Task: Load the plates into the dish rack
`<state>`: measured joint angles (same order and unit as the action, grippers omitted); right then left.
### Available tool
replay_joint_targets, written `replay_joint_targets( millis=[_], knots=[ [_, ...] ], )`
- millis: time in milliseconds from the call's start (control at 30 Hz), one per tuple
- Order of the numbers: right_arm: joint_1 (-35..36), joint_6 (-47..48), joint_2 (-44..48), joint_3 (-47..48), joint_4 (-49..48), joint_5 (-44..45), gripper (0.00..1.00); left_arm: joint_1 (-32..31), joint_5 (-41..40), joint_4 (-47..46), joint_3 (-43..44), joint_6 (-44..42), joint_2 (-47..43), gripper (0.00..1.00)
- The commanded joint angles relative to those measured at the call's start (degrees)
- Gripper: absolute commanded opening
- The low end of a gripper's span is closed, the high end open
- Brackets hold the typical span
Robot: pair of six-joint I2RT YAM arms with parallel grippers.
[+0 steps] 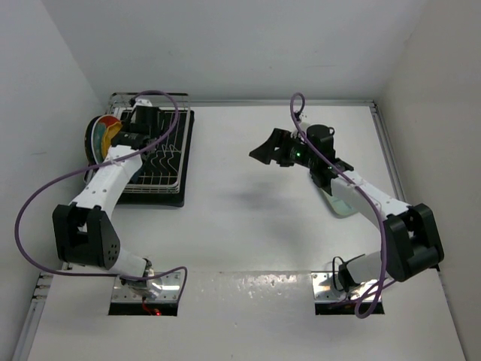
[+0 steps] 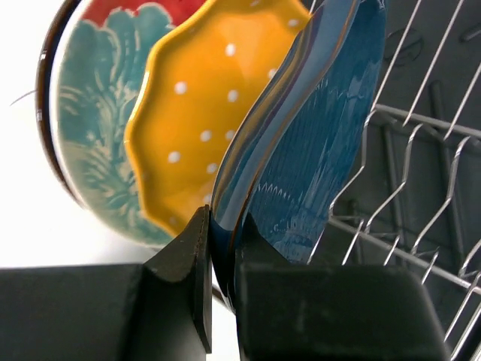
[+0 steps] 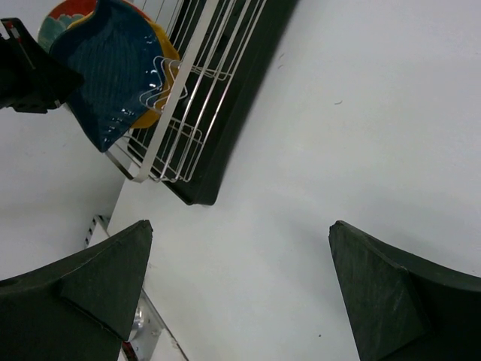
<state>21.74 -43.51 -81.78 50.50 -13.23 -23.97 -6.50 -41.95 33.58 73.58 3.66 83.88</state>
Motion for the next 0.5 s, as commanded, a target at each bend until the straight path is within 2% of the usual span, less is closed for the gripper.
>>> replay_joint_targets(
  millis=[0, 267, 467],
  knots=[
    [-0.73, 0.61, 2.68, -0.58, -2.06, 0.50, 1.00, 0.09, -3.22, -8.53, -2.29, -0.50, -3.46, 0.00],
    [-2.49, -0.26, 3.64, -1.55, 0.21, 1.46, 1.00, 4.39, 5.12, -10.12, -7.58, 1.17, -2.23, 0.00],
    [-6.17, 1.67, 4.61, 0.12, 12.08, 10.86, 1.00, 7.55, 9.87, -8.10, -7.40, 2.40, -1.17, 0.19]
  ],
)
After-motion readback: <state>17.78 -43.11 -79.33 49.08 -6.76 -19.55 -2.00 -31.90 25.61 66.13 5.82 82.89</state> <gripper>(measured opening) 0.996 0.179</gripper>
